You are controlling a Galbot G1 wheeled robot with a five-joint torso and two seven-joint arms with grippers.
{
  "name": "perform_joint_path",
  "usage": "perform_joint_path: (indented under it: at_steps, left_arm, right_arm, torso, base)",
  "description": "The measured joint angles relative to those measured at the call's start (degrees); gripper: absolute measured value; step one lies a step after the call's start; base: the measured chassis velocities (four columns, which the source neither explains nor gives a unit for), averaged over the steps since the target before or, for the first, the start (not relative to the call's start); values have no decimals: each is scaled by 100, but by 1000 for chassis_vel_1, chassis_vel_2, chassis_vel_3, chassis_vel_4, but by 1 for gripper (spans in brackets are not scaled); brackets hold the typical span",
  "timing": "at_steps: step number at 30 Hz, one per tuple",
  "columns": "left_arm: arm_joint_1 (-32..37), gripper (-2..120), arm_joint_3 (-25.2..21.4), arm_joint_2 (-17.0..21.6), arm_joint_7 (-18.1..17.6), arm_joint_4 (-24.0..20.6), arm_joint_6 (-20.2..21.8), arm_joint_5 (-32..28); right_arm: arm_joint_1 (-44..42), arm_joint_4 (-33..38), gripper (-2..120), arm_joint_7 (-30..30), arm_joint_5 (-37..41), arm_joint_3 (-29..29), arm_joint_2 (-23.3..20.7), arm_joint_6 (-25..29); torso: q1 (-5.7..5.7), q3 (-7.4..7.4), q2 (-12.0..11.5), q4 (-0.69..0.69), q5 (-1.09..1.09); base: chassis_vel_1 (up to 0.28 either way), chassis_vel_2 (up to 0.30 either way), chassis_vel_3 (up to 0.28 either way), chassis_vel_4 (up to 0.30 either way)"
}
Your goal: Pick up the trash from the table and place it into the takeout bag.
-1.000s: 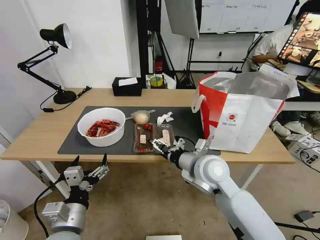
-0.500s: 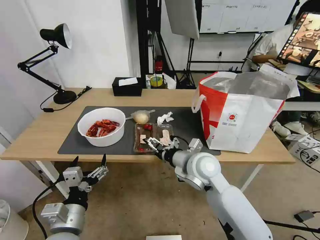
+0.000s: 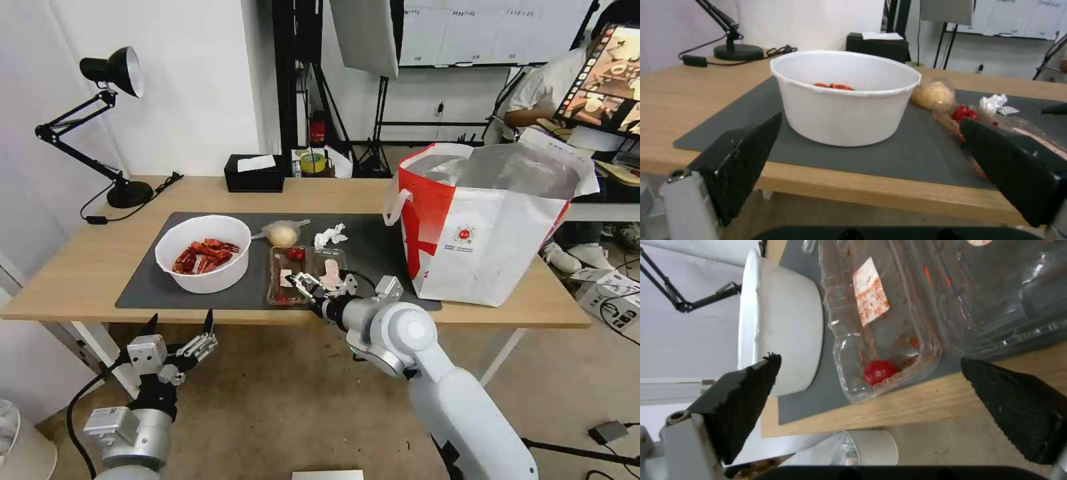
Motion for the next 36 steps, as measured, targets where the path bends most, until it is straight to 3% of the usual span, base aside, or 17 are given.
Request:
perform_joint_path:
  at_steps: [36]
  left_arm:
    - [34, 100, -12, -13, 1, -10, -79, 34]
  right_arm:
    - [-166, 8, 100, 72, 7, 176, 194, 0]
  torso:
    - [0, 0, 0, 0, 0]
  base:
    - [0, 0, 0, 0]
